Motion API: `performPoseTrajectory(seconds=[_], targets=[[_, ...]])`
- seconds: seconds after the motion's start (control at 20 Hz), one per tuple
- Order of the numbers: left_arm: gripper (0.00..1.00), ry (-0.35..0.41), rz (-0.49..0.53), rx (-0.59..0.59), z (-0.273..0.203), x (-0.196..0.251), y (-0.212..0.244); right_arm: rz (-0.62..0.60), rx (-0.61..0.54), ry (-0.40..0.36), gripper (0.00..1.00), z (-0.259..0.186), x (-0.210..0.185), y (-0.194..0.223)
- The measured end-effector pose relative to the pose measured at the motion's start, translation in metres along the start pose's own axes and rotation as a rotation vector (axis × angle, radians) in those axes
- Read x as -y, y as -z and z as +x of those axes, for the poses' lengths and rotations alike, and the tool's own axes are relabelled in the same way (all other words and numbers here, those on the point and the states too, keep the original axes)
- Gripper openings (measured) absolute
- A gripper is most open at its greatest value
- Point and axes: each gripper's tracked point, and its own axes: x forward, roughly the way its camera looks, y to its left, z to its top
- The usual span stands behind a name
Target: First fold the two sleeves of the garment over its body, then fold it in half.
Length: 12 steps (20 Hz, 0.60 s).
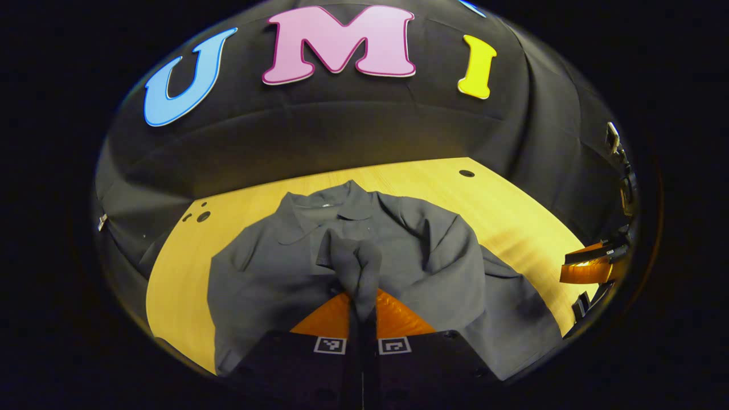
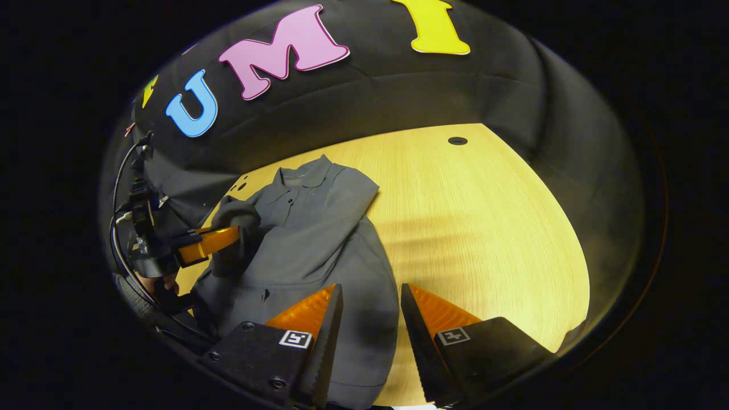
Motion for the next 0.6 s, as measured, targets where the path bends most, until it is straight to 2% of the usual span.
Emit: performPoseTrajectory(seconds=[0.25,0.3,0.4,0.45,0.6], targets=[[0.16,0.032,0.002,-0.055,0.025,0.028,0.019,-0.008,-0.017,-0.008,0.64,-0.001,0.012,0.004],[0.25,0.041,0.001,-0.056,0.026,0.033,0.021,-0.008,-0.020,-0.009,0.64,-0.001,0.013,0.004],[0.34,0.057,0.008,-0.062,0.028,0.042,0.025,-0.006,-0.023,-0.010,0.65,-0.001,0.015,0.005],[0.53,0.072,0.012,-0.067,0.027,0.050,0.027,-0.006,-0.026,-0.012,0.64,-0.001,0.015,0.006],[0.73,0.124,0.010,-0.073,0.019,0.065,0.029,-0.004,-0.031,-0.020,0.64,0.001,0.013,0.008]])
